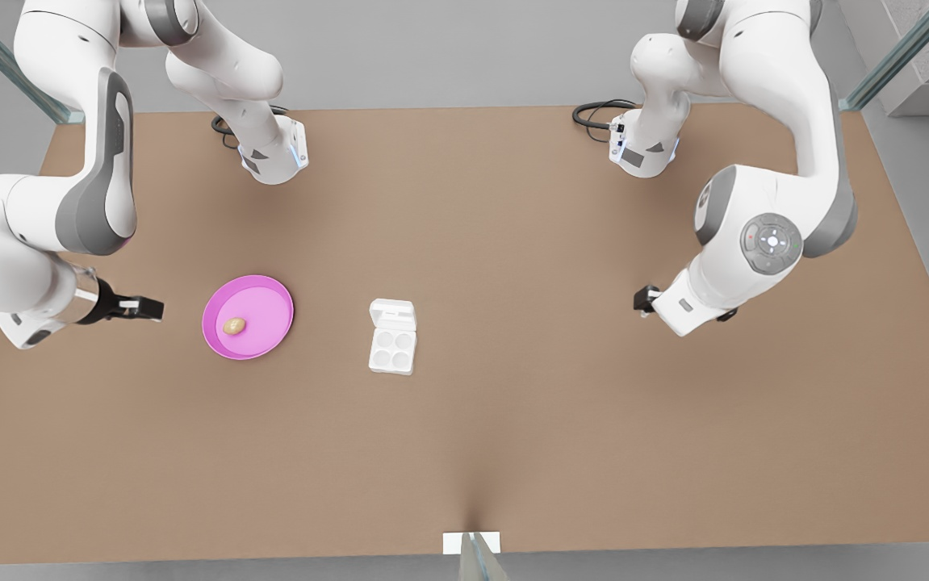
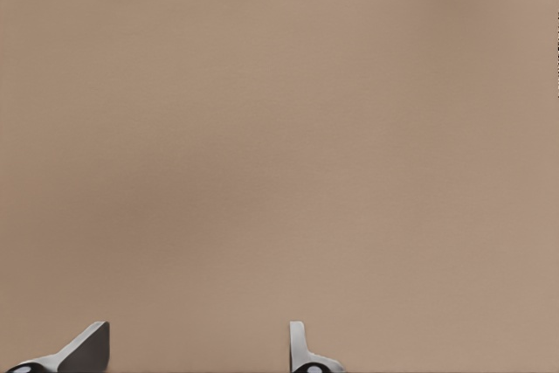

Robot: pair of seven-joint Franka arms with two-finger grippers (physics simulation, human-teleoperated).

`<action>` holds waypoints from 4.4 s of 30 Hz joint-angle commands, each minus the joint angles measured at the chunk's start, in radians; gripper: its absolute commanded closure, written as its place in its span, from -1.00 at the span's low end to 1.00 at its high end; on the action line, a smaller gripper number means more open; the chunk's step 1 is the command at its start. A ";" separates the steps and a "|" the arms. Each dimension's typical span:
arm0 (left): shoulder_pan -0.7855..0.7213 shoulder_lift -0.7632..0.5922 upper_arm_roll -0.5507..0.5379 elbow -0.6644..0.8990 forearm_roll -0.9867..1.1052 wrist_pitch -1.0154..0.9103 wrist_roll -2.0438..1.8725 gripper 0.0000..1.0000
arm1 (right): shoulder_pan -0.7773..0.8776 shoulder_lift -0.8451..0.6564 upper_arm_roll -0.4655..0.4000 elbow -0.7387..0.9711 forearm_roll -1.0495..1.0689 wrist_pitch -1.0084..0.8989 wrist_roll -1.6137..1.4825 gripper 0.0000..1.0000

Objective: Pack egg into the box and close the box lid

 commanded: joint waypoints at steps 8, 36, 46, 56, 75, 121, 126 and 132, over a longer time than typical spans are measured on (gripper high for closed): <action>-0.020 -0.024 -0.008 0.024 -0.006 -0.012 -0.079 -1.00 | 0.005 0.048 0.000 0.015 0.000 0.055 -0.012 -1.00; -0.091 -0.062 -0.043 0.019 0.003 -0.302 -0.170 -1.00 | -0.087 0.221 0.078 -0.472 -0.008 0.773 0.060 -1.00; -0.105 -0.069 -0.071 0.026 0.006 -0.282 -0.277 -1.00 | -0.090 0.036 0.158 -0.796 -0.003 0.909 0.095 -1.00; -0.134 -0.055 -0.095 0.021 0.016 -0.191 -0.284 -1.00 | -0.199 0.048 0.173 -0.833 -0.095 0.937 0.063 -1.00; -0.135 -0.053 -0.095 0.026 0.014 -0.222 -0.282 -1.00 | -0.209 0.128 0.173 -0.833 -0.115 1.017 0.063 -0.54; -0.137 -0.055 -0.089 0.027 0.019 -0.244 -0.273 -1.00 | 0.525 0.287 -0.012 -0.129 0.173 0.350 0.721 -0.14; -0.139 -0.053 -0.089 0.026 0.017 -0.240 -0.274 -1.00 | 0.592 0.395 -0.090 -0.003 0.198 0.334 0.742 -0.14; -0.137 -0.053 -0.089 0.026 0.019 -0.240 -0.273 -1.00 | 0.683 0.458 -0.141 0.038 0.251 0.337 0.773 -0.15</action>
